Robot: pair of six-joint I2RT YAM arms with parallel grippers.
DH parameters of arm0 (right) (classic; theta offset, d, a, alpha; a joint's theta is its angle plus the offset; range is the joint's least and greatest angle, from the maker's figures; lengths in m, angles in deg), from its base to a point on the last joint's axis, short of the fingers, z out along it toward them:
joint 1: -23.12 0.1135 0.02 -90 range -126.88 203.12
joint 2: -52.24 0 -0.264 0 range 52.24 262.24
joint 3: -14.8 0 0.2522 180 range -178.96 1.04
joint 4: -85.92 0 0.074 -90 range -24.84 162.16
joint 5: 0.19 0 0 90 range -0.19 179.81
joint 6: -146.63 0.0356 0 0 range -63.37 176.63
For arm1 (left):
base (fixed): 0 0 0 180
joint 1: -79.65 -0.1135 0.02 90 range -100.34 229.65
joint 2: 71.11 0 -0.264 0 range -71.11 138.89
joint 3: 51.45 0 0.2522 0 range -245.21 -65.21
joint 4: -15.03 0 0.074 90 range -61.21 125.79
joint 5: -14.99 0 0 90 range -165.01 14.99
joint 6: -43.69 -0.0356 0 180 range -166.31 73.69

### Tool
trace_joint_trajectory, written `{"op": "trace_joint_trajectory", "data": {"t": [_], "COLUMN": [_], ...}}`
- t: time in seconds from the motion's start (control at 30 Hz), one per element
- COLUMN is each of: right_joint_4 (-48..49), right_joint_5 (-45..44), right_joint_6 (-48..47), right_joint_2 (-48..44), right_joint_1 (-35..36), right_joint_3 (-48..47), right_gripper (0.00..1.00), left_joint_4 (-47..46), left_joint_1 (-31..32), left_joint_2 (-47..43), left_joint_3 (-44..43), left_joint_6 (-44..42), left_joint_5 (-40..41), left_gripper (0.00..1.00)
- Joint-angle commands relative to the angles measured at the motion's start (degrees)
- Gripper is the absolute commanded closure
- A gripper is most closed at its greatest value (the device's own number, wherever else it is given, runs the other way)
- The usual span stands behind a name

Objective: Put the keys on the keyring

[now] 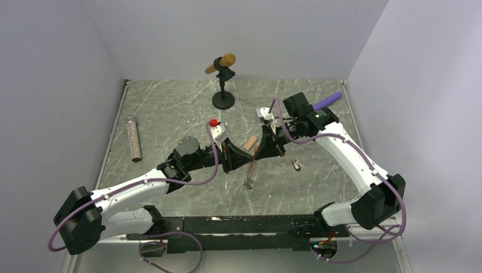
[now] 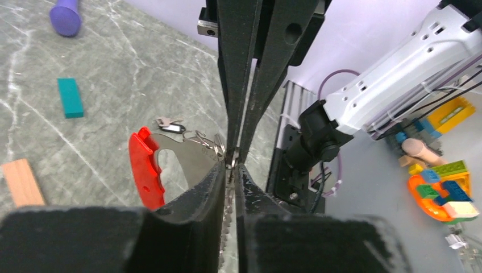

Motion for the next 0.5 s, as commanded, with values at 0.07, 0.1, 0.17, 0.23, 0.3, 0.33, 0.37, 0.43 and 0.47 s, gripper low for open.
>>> {"op": "trace_joint_trajectory", "data": {"t": [0.07, 0.1, 0.17, 0.23, 0.3, 0.33, 0.37, 0.43, 0.47], "right_joint_4": [1.33, 1.6, 1.96, 2.13, 2.5, 2.59, 2.82, 3.11, 3.34], "right_joint_5": [1.93, 1.54, 0.68, 0.17, -0.38, -0.71, -1.05, -1.87, -2.32], "right_joint_6": [-0.01, 0.22, 0.66, 1.0, 1.57, 1.82, 2.2, 2.83, 3.15], "right_joint_2": [-1.55, -1.69, -1.92, -1.9, -1.84, -1.86, -1.83, -1.87, -1.97], "right_joint_1": [0.67, 0.75, 0.73, 0.74, 0.68, 0.66, 0.71, 0.68, 0.7], "right_joint_3": [-0.44, -0.36, -0.34, -0.34, -0.41, -0.47, -0.51, -0.59, -0.54], "right_gripper": [1.0, 1.0, 1.0, 1.0, 1.0, 1.0, 1.0, 1.0, 1.0], "left_joint_4": [1.29, 2.46, 4.89, 6.76, 7.91, 8.08, 8.13, 7.79, 7.55], "left_joint_1": [-0.14, -0.13, -0.2, -0.27, -0.26, -0.27, -0.28, -0.32, -0.22], "left_joint_2": [-1.64, -2.04, -2.69, -3.35, -3.73, -3.9, -4.07, -4.22, -4.2], "left_joint_3": [-2.55, -2.73, -3.12, -3.48, -3.67, -3.77, -3.81, -3.75, -3.74], "left_joint_6": [-1.45, -2.37, -3.96, -5.19, -6.04, -6.48, -6.97, -7.7, -8.09], "left_joint_5": [1.89, 2.08, 2.66, 3.42, 4.25, 4.53, 4.82, 5.15, 5.16], "left_gripper": [0.68, 0.67, 0.66, 0.67, 0.67, 0.67, 0.67, 0.67, 0.68]}}
